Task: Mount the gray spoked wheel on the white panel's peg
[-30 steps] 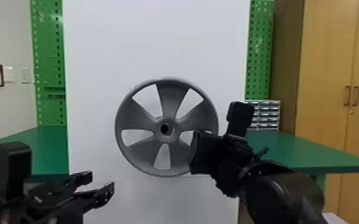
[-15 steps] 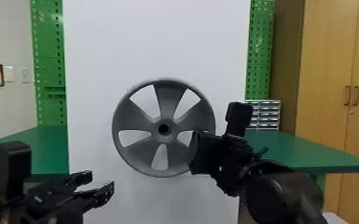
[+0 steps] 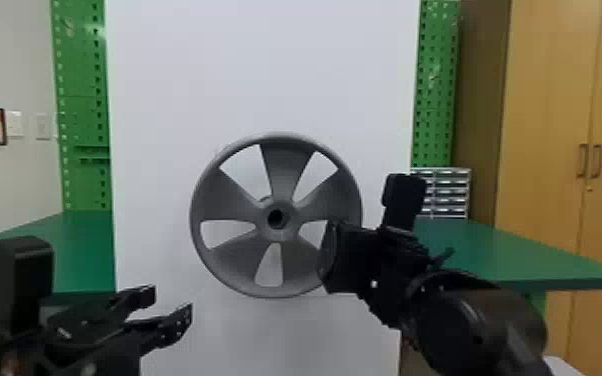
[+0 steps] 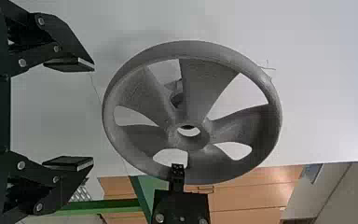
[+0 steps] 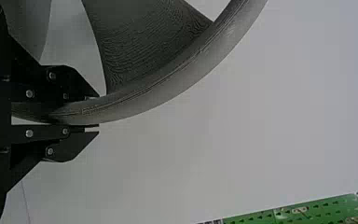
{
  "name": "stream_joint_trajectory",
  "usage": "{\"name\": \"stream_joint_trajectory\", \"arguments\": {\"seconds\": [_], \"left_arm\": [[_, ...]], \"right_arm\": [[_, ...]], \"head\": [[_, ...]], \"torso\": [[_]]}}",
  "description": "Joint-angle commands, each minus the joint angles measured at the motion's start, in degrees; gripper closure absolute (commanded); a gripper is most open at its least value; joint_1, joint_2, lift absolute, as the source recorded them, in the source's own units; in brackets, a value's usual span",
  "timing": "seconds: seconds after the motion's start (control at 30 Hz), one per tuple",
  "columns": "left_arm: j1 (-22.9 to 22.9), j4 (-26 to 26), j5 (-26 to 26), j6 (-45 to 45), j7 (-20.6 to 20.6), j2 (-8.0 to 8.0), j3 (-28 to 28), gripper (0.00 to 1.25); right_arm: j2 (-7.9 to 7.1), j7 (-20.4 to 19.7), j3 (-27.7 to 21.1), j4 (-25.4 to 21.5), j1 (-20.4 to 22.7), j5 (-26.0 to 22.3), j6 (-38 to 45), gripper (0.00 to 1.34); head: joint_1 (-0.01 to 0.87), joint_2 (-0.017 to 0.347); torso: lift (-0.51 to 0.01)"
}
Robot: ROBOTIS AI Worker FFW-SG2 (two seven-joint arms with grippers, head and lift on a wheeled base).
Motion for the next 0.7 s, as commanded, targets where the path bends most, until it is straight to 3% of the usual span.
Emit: {"name": "stream_joint_trajectory", "arguments": {"seconds": [0.0, 0.67], "left_arm": [[-0.02, 0.0, -0.09, 0.06, 0.0, 0.0, -0.16, 0.53], [-0.37, 0.09, -0.09, -0.03, 0.0, 0.09, -0.42, 0.53]], "right_arm": [[0.0, 0.69, -0.02, 0.61, -0.11, 0.4, -0.19, 1.22], [0.35, 1.39, 0.16, 2.89, -1.34, 0.49, -1.51, 1.22]], "head": [[0.121, -0.008], [0.121, -0.008]], "torso": [[-0.434], [-0.434]]}}
